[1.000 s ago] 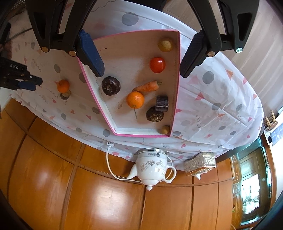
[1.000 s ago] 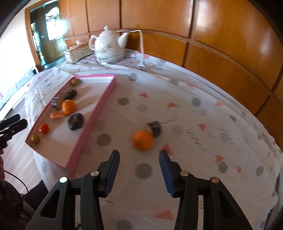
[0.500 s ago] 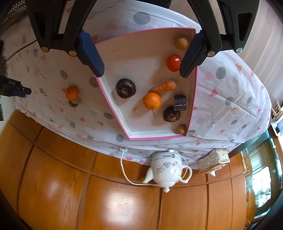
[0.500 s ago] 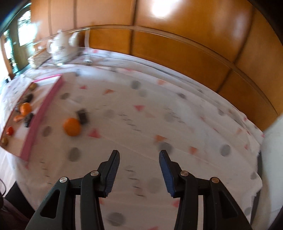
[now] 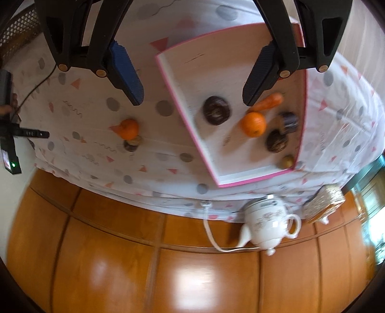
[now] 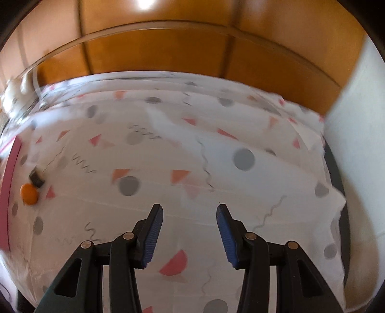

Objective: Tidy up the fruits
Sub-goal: 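Reach the left gripper to the orange and grasp it, then carry the orange into the pink tray and open the left gripper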

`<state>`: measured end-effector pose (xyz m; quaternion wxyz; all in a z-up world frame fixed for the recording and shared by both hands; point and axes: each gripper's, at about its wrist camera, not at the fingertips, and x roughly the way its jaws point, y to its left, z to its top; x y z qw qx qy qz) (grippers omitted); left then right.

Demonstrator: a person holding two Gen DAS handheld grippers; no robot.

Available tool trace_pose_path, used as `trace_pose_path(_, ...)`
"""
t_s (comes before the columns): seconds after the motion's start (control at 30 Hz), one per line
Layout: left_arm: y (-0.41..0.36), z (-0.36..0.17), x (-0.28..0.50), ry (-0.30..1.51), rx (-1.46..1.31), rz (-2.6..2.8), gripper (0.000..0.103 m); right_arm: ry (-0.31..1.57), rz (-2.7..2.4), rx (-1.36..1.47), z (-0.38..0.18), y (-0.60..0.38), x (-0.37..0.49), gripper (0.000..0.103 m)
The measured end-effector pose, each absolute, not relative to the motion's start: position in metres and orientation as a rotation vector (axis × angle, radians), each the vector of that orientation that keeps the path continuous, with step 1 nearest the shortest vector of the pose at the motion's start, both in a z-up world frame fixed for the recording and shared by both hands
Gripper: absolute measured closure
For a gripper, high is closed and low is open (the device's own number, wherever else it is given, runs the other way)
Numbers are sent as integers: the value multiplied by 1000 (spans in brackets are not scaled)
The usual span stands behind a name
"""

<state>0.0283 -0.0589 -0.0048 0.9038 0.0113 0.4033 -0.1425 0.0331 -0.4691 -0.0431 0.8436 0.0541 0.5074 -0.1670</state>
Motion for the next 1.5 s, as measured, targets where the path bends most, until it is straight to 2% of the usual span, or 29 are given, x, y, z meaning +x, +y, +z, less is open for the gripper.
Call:
trace_pose_path(0.13, -87, -8, 40, 863, 47, -364, 19, 1046, -424, 244, -39, -497, 27, 56)
trace_pose_path(0.2, -100, -11, 46, 884, 58, -395, 25, 1039, -464, 279, -38, -508, 25, 56)
trace_pose_path(0.57, -164, -35, 79, 993, 64, -515, 37, 1012, -553, 361, -33, -535, 14, 56)
trace_pose_path(1.03, -196, -63, 123, 1060, 60, -479, 39, 990, -564, 442, -31, -546, 8, 56)
trace_pose_path(1.17, -203, -80, 131, 1098, 83, -472, 62, 990, -554, 436, -31, -545, 11, 56)
trace_pose_path(1.5, -196, -80, 108, 1085, 72, -507, 64, 998, -552, 415, -32, -544, 14, 56)
